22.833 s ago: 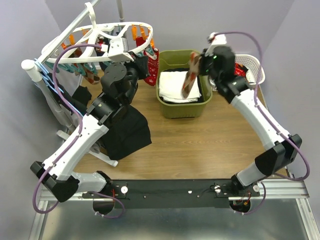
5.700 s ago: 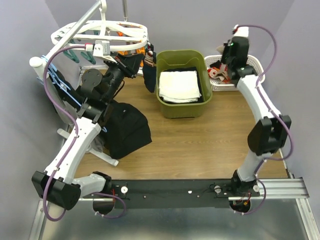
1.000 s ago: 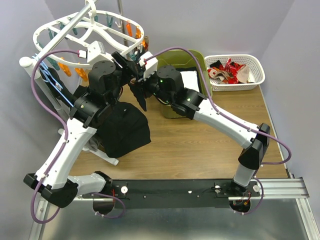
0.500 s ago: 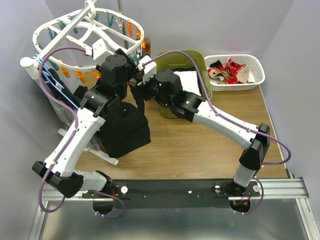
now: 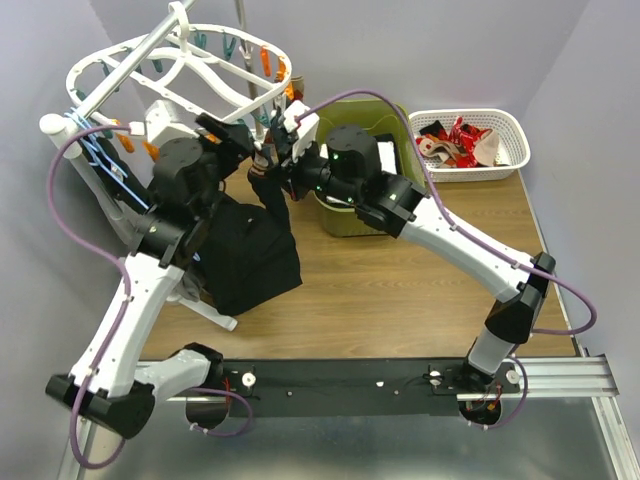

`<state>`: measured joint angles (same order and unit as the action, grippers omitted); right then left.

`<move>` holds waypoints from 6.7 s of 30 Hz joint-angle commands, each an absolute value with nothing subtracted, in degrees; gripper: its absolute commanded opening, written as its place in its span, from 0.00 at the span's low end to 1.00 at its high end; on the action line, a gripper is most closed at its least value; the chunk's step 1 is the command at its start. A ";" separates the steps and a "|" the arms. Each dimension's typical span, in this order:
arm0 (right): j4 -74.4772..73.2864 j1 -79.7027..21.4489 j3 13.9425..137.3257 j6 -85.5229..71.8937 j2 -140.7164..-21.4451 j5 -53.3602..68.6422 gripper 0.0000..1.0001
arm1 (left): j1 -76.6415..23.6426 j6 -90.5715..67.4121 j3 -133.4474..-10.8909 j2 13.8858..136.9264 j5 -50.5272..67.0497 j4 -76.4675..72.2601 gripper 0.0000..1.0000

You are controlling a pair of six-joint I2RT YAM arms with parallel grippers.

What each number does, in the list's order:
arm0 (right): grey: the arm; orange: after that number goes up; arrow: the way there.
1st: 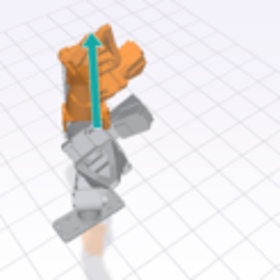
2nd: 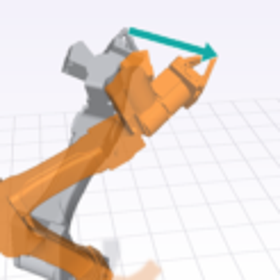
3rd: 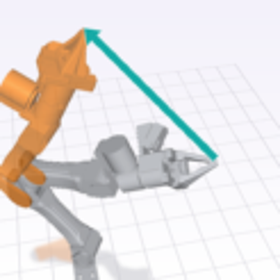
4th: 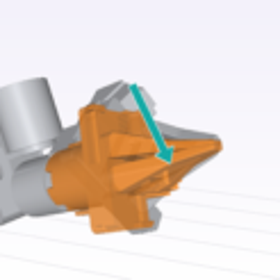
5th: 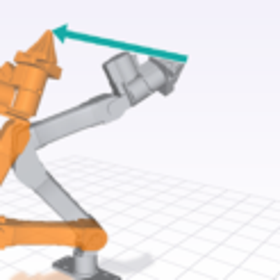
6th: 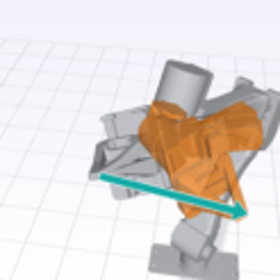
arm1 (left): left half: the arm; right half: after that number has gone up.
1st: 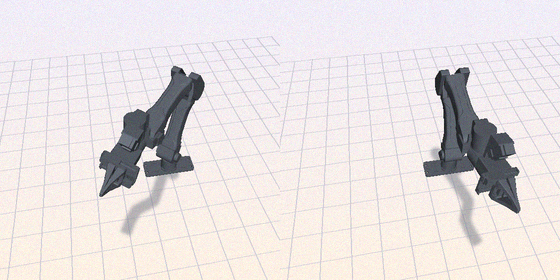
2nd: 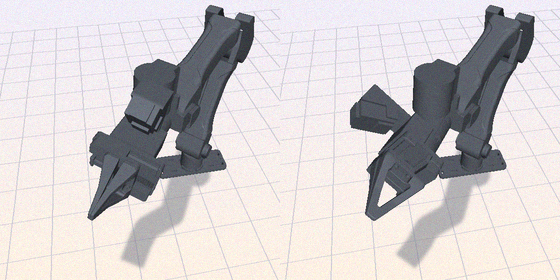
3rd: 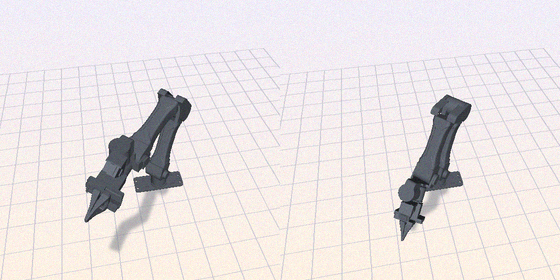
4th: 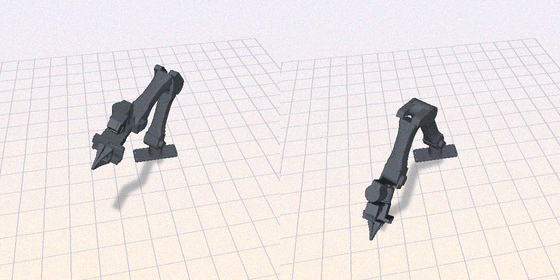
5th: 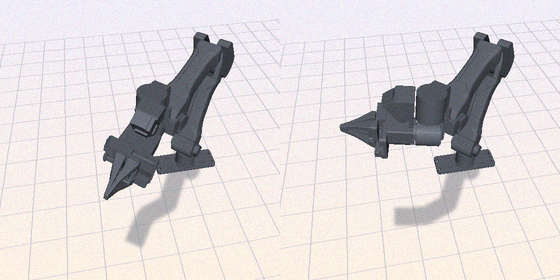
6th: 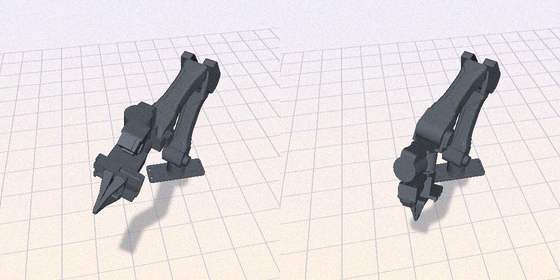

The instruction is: Remove the socks clipped to the hanger

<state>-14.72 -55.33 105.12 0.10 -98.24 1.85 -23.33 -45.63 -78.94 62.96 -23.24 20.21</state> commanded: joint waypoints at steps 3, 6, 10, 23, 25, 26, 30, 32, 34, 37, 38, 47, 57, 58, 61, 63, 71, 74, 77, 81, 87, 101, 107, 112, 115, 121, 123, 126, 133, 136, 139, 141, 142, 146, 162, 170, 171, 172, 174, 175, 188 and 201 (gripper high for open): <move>-19.86 -50.80 110.38 -6.58 -98.00 23.53 0.01 | -18.55 -49.22 -75.41 57.92 -8.36 10.81 0.76; -21.70 -49.31 113.28 -7.47 -98.79 31.01 0.01 | -17.58 -49.74 -74.97 58.09 -4.49 8.98 0.77; -24.17 -47.99 116.27 -8.00 -100.19 38.91 0.01 | -16.96 -50.97 -70.85 57.04 -0.35 2.21 0.82; -21.88 -46.32 115.58 -11.87 -100.11 48.25 0.01 | -16.35 -53.44 -64.95 58.01 8.26 -12.21 0.84; -21.80 -46.23 114.96 -11.69 -99.93 48.43 0.01 | -16.17 -53.96 -64.25 57.75 7.91 -14.23 0.84; -21.45 -46.23 114.61 -11.69 -99.76 48.43 0.01 | -16.00 -54.05 -63.64 57.40 7.74 -14.85 0.82; -21.01 -46.23 112.94 -11.60 -99.32 48.43 0.01 | -15.82 -54.66 -62.93 56.95 6.77 -16.52 0.80; -20.66 -46.23 112.33 -11.51 -98.97 48.86 0.01 | -15.56 -55.19 -62.67 57.13 6.24 -16.87 0.77; -20.22 -46.23 111.37 -11.69 -98.62 48.96 0.01 | -15.38 -56.77 -62.40 57.22 6.24 -17.93 0.73; -19.51 -46.23 110.05 -11.78 -98.09 49.13 0.01 | -15.21 -58.79 -61.44 57.22 6.15 -20.12 0.67; -19.34 -46.32 109.69 -11.78 -97.91 48.96 0.01 | -15.21 -59.06 -61.17 57.22 6.07 -20.65 0.66; -18.81 -46.23 107.76 -11.43 -97.03 49.04 0.01 | -15.03 -60.91 -61.17 58.36 5.98 -21.80 0.39; -19.07 -46.23 103.01 -10.29 -95.36 46.24 0.01 | -14.94 -58.63 -63.89 59.15 4.92 -17.85 0.02; -19.42 -46.23 102.75 -10.02 -95.10 44.84 0.01 | -14.94 -58.54 -64.07 59.15 4.92 -16.97 0.00; -22.75 -45.71 102.83 -9.23 -94.40 33.52 0.01 | -14.85 -57.75 -64.42 59.06 5.01 -15.65 0.00; -25.92 -43.69 104.76 -9.14 -94.74 23.67 0.01 | -14.94 -56.34 -64.34 58.89 5.54 -15.12 0.00; -29.79 -27.46 111.43 -9.32 -97.81 3.09 0.01 | -14.94 -48.96 -63.46 59.85 11.07 -12.84 0.00; -31.89 -19.29 117.06 -8.18 -102.02 0.26 0.01 | -14.94 -46.59 -63.81 60.99 13.62 -11.87 0.00; -32.61 -13.64 121.29 -6.42 -105.19 -2.28 0.01 | -14.50 -45.36 -64.77 62.05 17.13 -10.81 0.00; -29.28 -4.51 122.60 -4.83 -111.33 -3.08 0.01 | -13.62 -46.05 -64.51 62.32 21.17 -10.90 0.00; -28.38 3.15 130.58 -5.62 -123.56 -1.58 0.01 | -11.78 -46.32 -63.99 61.35 23.81 -10.37 0.00; -37.35 2.55 131.69 -8.18 -128.34 -0.35 0.96 | -10.28 -48.07 -61.70 59.50 26.63 -10.02 0.00; -34.55 -3.07 120.60 -6.68 -114.01 4.64 1.00 | -10.20 -48.60 -60.91 57.93 26.63 -10.28 0.00; -19.80 -11.06 103.75 -7.47 -103.73 21.69 1.00 | -10.02 -49.48 -59.85 56.43 25.75 -10.72 0.00; -13.64 -18.53 98.64 -7.30 -100.46 24.78 1.00 | -10.02 -49.92 -59.59 56.08 25.66 -11.07 0.00; -0.81 -31.98 91.68 -6.95 -97.12 20.93 1.00 | -9.93 -50.71 -59.33 55.46 25.23 -11.16 0.00; 5.58 -35.66 88.08 -5.98 -96.68 17.17 1.00 | -9.84 -50.89 -59.41 55.28 25.22 -11.08 0.00; 10.44 -38.40 85.27 -4.49 -97.03 13.99 1.00 | -9.84 -50.98 -59.59 55.20 25.22 -11.16 0.00; 19.77 -41.57 81.82 -2.82 -99.84 9.76 1.00 | -9.84 -51.24 -59.85 55.20 25.49 -10.99 0.00; 22.05 -42.62 83.23 -2.55 -102.56 6.61 1.00 | -9.84 -51.42 -59.85 55.28 25.84 -11.07 0.00; 24.17 -42.89 85.42 -3.08 -105.37 1.95 0.92 | -9.76 -51.42 -59.85 55.28 26.01 -10.90 0.00; 22.77 -42.89 88.41 -3.43 -106.96 0.36 0.70 | -9.76 -50.98 -60.03 55.20 26.02 -10.46 0.00; 22.07 -42.89 89.11 -3.69 -107.83 0.26 0.58 | -9.67 -50.72 -60.03 55.20 26.02 -10.11 0.00; 21.45 -42.89 88.34 -4.83 -106.53 1.23 0.20 | -9.58 -49.22 -60.03 54.93 25.58 -8.79 0.00; -3.50 -43.42 98.69 -5.45 -103.80 1.14 0.01 | -9.49 -50.63 -56.24 45.28 29.62 -0.09 0.64; -8.17 -43.42 102.48 -5.18 -104.06 0.97 0.01 | -10.28 -50.45 -55.46 41.31 35.86 3.96 0.56; -9.13 -43.42 102.92 -5.19 -103.98 0.97 0.01 | -11.24 -50.88 -55.02 40.44 35.08 3.96 0.56; -9.49 -43.42 103.53 -5.19 -104.06 0.71 0.01 | -11.95 -51.85 -54.93 39.99 34.20 3.96 0.56; -9.75 -43.42 103.71 -5.19 -103.80 0.53 0.01 | -13.88 -52.21 -55.63 39.81 31.05 3.78 0.56; -9.93 -43.42 103.80 -5.27 -103.80 0.35 0.01 | -16.06 -52.21 -56.33 40.25 29.81 3.69 0.56; -10.81 -43.51 102.66 -5.45 -101.78 0.26 0.01 | -28.74 -50.44 -80.93 57.91 -7.61 16.15 0.64; -10.10 -43.68 100.19 -4.57 -100.20 0.26 0.01 | -28.74 -57.12 -92.90 75.22 -20.30 22.06 0.64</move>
